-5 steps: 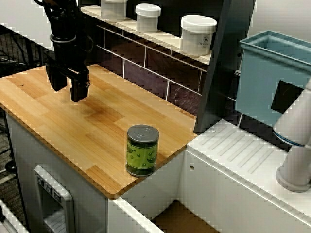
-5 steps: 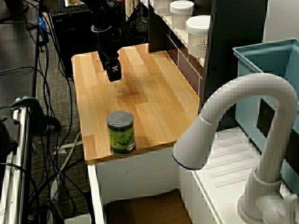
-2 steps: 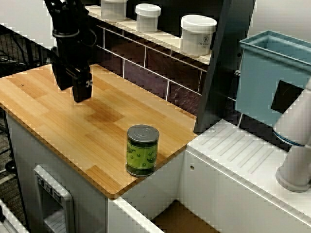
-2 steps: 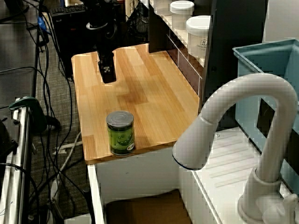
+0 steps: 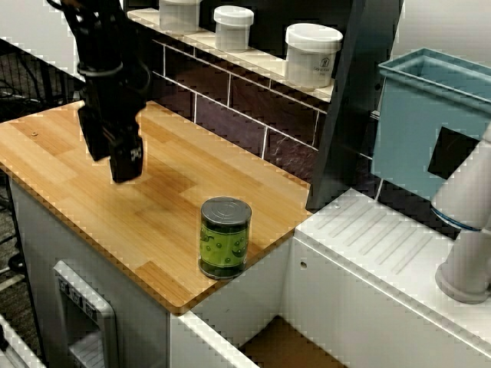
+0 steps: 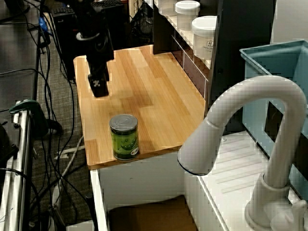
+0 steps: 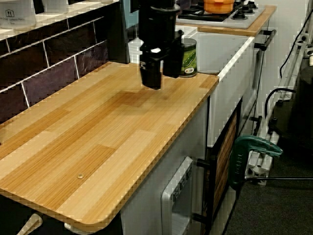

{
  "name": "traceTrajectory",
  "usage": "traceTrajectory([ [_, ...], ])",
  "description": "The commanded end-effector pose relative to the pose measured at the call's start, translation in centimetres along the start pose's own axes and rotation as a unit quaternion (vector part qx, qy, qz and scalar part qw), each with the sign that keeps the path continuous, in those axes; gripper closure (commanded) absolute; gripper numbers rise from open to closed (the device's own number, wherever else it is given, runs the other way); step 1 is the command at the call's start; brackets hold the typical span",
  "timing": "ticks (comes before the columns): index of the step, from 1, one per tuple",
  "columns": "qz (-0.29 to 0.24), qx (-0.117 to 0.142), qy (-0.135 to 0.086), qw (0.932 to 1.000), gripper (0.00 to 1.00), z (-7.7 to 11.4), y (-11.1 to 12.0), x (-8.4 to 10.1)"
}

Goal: Push into sink

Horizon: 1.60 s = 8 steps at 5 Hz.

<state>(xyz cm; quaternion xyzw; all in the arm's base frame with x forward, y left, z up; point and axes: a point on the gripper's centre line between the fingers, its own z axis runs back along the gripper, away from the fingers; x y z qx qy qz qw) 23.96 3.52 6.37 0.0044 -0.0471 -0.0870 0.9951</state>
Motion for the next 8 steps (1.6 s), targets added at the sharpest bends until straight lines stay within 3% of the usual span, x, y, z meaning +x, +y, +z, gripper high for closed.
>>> traceTrajectory([
  [1,-0.004,0.007,-0.014,0.9999,0.0,0.0,-3.2,1.8],
  [3,-0.017,0.0,-0.01,0.9998,0.0,-0.8,-5.7,4.0],
  [4,-0.032,-0.011,-0.007,0.9994,0.0,-0.3,-6.9,4.5],
  [5,-0.049,-0.026,-0.004,0.9984,0.0,0.5,-8.5,4.4],
  [8,-0.109,-0.003,0.002,0.994,0.0,0.3,-15.4,3.5],
])
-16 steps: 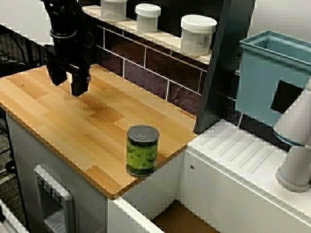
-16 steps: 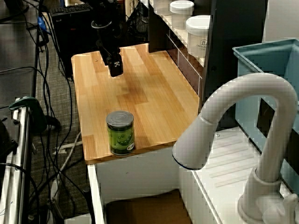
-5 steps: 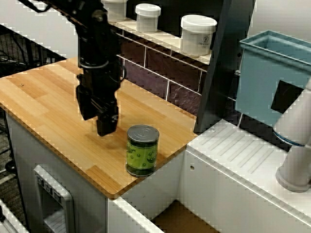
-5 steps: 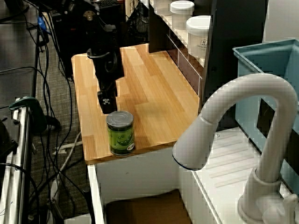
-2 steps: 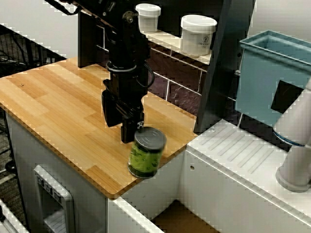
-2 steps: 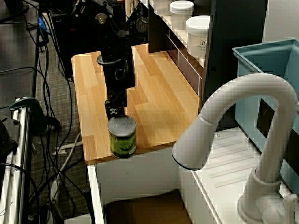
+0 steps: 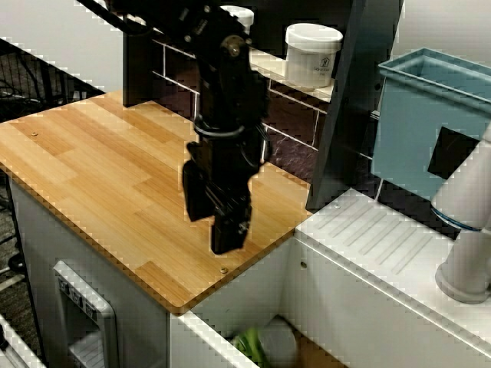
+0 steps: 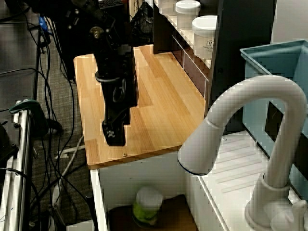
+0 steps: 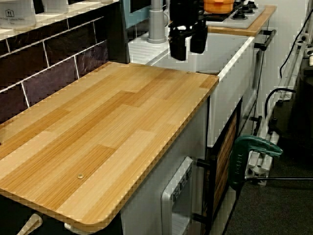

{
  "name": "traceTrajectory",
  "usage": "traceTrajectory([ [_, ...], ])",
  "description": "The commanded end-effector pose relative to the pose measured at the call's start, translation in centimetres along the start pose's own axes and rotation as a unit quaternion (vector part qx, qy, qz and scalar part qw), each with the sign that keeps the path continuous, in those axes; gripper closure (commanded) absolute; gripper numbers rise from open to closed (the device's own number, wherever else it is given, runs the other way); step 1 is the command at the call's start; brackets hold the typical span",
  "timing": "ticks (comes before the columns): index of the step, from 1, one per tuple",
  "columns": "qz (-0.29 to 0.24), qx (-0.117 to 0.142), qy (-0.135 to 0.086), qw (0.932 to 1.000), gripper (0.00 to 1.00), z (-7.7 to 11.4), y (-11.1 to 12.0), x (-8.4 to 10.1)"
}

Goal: Push into sink

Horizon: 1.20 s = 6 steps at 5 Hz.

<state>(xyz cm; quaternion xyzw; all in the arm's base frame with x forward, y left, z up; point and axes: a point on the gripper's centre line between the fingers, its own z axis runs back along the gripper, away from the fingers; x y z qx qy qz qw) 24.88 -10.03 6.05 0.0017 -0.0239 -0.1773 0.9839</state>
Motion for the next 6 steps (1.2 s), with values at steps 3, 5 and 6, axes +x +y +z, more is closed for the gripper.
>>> traceTrajectory([
  [3,-0.017,0.017,-0.017,0.9996,0.0,0.02,-3.29,1.31],
  [5,-0.017,0.017,-0.017,0.9996,0.0,0.02,-3.29,1.31],
  [6,-0.017,0.017,-0.017,0.9996,0.0,0.02,-3.29,1.31],
])
